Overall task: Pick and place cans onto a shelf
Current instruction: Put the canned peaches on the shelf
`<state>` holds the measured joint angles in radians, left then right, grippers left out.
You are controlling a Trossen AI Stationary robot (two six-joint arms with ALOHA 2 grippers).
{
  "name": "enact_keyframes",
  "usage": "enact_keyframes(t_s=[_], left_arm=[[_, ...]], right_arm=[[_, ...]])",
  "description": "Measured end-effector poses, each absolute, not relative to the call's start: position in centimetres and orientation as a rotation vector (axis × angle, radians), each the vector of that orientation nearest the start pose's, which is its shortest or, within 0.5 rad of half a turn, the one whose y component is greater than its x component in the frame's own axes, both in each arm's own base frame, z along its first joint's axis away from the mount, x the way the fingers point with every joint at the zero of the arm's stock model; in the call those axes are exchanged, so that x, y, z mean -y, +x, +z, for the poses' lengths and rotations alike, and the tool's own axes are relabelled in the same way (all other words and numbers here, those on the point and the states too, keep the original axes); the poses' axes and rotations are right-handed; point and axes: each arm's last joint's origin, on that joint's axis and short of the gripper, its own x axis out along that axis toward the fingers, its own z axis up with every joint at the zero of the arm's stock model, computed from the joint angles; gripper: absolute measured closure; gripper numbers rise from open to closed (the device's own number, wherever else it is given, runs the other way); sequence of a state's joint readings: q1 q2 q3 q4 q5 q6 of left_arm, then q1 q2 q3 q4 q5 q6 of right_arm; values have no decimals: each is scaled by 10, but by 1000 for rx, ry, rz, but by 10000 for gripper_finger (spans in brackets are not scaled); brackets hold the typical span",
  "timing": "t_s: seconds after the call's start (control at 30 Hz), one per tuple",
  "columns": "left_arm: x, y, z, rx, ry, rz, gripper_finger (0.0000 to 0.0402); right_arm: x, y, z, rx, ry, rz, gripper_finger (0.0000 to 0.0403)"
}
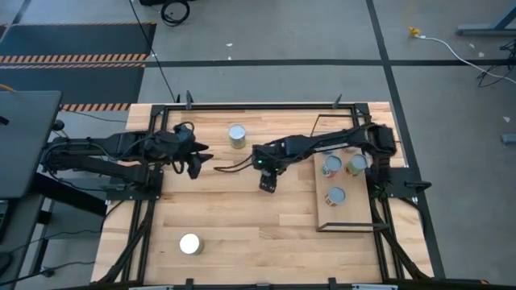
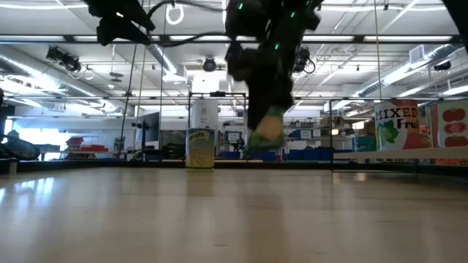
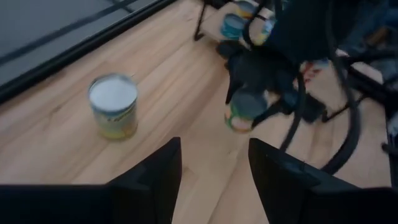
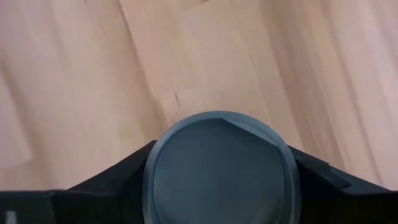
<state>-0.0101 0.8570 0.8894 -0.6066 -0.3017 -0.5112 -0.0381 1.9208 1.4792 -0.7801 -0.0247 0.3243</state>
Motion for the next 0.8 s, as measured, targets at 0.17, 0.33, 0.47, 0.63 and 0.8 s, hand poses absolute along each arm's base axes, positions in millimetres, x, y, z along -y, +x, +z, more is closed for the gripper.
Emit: enact_keyframes(t_s=[0.17,0.33,0.47,0.63,0.8], left_arm=[[-6,171,319,-508,-333,358,212],[-5,170,319,-527,-282,324,212],[-5,171,319,-538,-202,302,212],[-5,170,318,-548,-176,296,212],[-5,169,317,-564,-174,299,212]], right_arm=[[-8,361,258,-1139,478,-397,122],[-37,329,301,-1026,632,-485,117],[-57,297,320,-1047,742,-547,117],[-75,251,333,-1131,668,-675,116],[-71,224,339,-1208,551,-760,116]])
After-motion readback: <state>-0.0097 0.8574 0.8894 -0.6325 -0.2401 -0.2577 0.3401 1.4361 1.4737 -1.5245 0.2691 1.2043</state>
